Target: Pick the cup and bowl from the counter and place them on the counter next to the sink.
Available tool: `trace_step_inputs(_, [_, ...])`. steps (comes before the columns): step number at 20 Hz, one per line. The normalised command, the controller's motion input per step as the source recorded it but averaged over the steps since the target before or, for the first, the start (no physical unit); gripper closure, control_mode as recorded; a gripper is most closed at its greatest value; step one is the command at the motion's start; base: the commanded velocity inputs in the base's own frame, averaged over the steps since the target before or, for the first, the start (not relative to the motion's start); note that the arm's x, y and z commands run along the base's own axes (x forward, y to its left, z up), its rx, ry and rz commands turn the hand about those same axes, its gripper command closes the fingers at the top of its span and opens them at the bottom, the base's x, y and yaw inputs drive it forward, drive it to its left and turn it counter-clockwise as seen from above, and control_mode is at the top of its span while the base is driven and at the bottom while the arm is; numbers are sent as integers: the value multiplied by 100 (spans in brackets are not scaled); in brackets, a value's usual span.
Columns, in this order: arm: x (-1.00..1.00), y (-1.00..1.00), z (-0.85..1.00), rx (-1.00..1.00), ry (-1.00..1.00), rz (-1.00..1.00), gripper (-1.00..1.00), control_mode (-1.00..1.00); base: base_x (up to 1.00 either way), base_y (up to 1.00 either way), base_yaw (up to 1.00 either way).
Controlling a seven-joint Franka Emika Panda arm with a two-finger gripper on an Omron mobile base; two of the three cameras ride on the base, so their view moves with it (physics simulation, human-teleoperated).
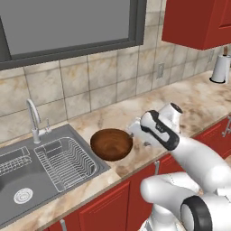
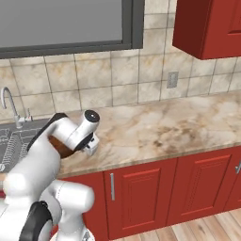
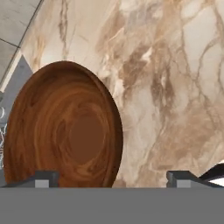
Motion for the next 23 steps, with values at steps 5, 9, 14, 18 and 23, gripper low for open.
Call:
trace_step_inputs(5, [-76, -34, 53, -4, -4, 9, -100, -100, 0, 0, 0])
trace_step_inputs(9, [-83, -36, 78, -19, 0, 12, -100, -100, 0, 0, 0])
trace_step_inputs(14, [-74, -30, 99, -24, 0, 14, -100, -100, 0, 0, 0])
trace_step_inputs(18, [-93, -28, 80, -13, -13, 14, -100, -100, 0, 0, 0])
trace_step_inputs(23, [-100, -15, 56, -7, -21, 12, -100, -100, 0, 0, 0])
